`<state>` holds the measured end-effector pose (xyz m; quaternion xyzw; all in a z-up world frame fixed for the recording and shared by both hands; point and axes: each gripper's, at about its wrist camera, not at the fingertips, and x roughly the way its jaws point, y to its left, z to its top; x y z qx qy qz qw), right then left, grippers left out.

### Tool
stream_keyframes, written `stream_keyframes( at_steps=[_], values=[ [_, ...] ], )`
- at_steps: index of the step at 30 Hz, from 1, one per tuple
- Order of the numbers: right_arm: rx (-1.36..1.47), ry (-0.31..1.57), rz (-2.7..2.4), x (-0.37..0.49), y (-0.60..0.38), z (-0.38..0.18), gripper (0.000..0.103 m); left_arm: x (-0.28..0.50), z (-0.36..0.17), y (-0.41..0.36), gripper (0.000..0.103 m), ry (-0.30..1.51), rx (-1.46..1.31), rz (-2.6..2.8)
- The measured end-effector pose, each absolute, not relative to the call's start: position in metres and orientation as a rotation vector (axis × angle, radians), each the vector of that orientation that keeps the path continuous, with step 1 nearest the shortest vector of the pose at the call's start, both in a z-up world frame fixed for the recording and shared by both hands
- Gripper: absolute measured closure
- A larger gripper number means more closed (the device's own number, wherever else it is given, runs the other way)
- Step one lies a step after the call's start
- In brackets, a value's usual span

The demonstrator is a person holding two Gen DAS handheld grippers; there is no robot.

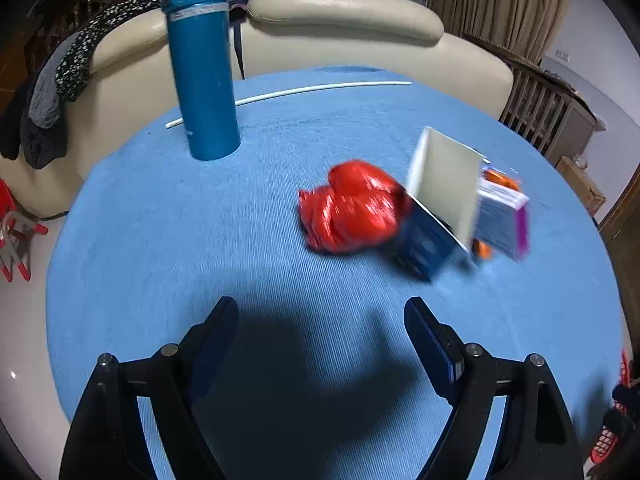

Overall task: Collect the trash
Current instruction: 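Return to the table and grasp the red plastic bag with the left tool, then grasp the long white toothpaste box with the right tool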

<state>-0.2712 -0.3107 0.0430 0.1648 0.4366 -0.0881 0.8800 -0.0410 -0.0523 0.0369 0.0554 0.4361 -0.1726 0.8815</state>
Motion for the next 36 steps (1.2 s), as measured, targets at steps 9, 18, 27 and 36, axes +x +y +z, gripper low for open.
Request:
stream_keyframes(
  at_steps=[9, 18, 27, 36],
  values=[
    [0.332, 0.959, -0.184, -0.248, -0.309, 0.034, 0.036, -0.003, 0.032, -0.085, 0.025, 0.873, 0.172, -0.386],
    [0.316, 0.969, -0.173, -0.218, -0.303, 0.034, 0.036, -0.013, 0.037, -0.057, 0.061, 0.846, 0.089, -0.363],
    [0.245, 0.892, -0.061, -0.137, -0.260, 0.056, 0.036, -0.051, 0.037, -0.019, 0.061, 0.851, 0.063, -0.312],
    [0.198, 0.903, -0.073, -0.059, -0.229, 0.031, 0.067, -0.060, 0.036, -0.018, 0.061, 0.860, 0.058, -0.301]
  ],
)
